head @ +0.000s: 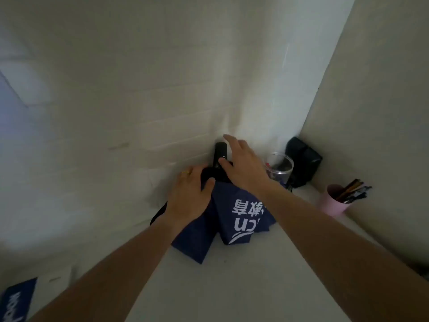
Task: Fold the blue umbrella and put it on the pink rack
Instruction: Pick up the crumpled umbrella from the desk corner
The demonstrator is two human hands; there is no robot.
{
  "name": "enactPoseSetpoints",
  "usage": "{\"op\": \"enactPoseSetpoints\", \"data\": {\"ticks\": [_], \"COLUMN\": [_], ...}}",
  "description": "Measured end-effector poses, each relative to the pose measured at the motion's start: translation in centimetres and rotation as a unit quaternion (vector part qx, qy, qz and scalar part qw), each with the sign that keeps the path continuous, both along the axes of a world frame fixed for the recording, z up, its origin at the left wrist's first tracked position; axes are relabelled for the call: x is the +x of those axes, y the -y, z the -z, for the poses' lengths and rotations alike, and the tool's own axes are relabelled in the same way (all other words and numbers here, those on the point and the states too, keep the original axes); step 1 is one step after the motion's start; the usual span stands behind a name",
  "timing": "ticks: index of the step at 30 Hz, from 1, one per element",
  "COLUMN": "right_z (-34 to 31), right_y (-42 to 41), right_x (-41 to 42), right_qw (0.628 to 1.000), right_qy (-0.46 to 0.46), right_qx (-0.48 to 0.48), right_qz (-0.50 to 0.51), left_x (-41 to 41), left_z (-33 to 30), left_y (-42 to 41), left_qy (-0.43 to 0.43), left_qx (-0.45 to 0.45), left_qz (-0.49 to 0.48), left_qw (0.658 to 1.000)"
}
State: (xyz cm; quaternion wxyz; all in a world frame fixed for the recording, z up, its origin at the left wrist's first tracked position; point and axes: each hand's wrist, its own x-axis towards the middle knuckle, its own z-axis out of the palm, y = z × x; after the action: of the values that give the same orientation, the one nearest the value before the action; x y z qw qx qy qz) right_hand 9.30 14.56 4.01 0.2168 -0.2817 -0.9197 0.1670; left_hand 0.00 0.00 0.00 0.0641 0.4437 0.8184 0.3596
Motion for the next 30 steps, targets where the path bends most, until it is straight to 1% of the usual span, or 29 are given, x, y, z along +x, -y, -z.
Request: {"op": "enactPoseSetpoints", "data": {"ticks": [2, 6, 11, 13, 15, 19, 22, 23, 24, 25, 27, 29, 30], "right_z": [0.6, 3.1, 3.8, 3.3, 2.8, 2.0, 3.2, 4.0, 4.8, 5.5, 5.7, 3.9, 2.7], "right_y": [-1.0, -2.3, -0.3, 1.7, 3.9, 9.4, 13.9, 15.6, 17.2, 18.5, 20.4, 22.0, 22.7], "right_x": [-1.8, -2.8, 0.7, 3.1, 6.0, 11.8, 15.6, 16.8, 18.0, 19.0, 20.3, 20.9, 21.2], "right_qw": [1.000, 0.996, 0.989, 0.983, 0.983, 0.978, 0.973, 0.969, 0.964, 0.963, 0.964, 0.971, 0.974], "right_qy": [0.007, 0.035, -0.042, -0.053, -0.012, 0.118, 0.214, 0.240, 0.257, 0.260, 0.237, 0.190, 0.175], "right_qx": [0.006, 0.054, 0.136, 0.174, 0.182, 0.171, 0.080, 0.046, 0.031, 0.043, 0.101, 0.124, 0.125], "right_qz": [-0.030, -0.056, -0.037, -0.040, -0.031, 0.034, 0.042, 0.046, 0.052, 0.054, 0.066, 0.078, 0.069], "left_x": [-0.3, 0.3, 2.4, 3.7, 5.1, 8.6, 11.7, 12.7, 13.8, 14.6, 16.0, 17.2, 17.7], "left_z": [1.1, 3.6, 6.2, 7.2, 7.9, 9.2, 10.2, 10.3, 10.4, 10.4, 9.8, 8.7, 8.2], "left_y": [-0.2, 0.8, 4.1, 5.8, 7.6, 11.3, 14.7, 16.0, 17.4, 18.7, 21.1, 23.5, 24.7], "left_qy": [0.004, -0.028, -0.071, -0.089, -0.110, -0.140, -0.138, -0.138, -0.145, -0.155, -0.172, -0.166, -0.162], "left_qx": [0.016, 0.030, 0.063, 0.075, 0.078, 0.068, 0.061, 0.049, 0.031, 0.012, -0.005, 0.007, 0.007], "left_qz": [0.020, 0.067, 0.108, 0.121, 0.121, 0.117, 0.117, 0.117, 0.117, 0.119, 0.121, 0.122, 0.125], "left_qw": [1.000, 0.997, 0.990, 0.986, 0.983, 0.981, 0.982, 0.982, 0.982, 0.981, 0.978, 0.978, 0.979]}}
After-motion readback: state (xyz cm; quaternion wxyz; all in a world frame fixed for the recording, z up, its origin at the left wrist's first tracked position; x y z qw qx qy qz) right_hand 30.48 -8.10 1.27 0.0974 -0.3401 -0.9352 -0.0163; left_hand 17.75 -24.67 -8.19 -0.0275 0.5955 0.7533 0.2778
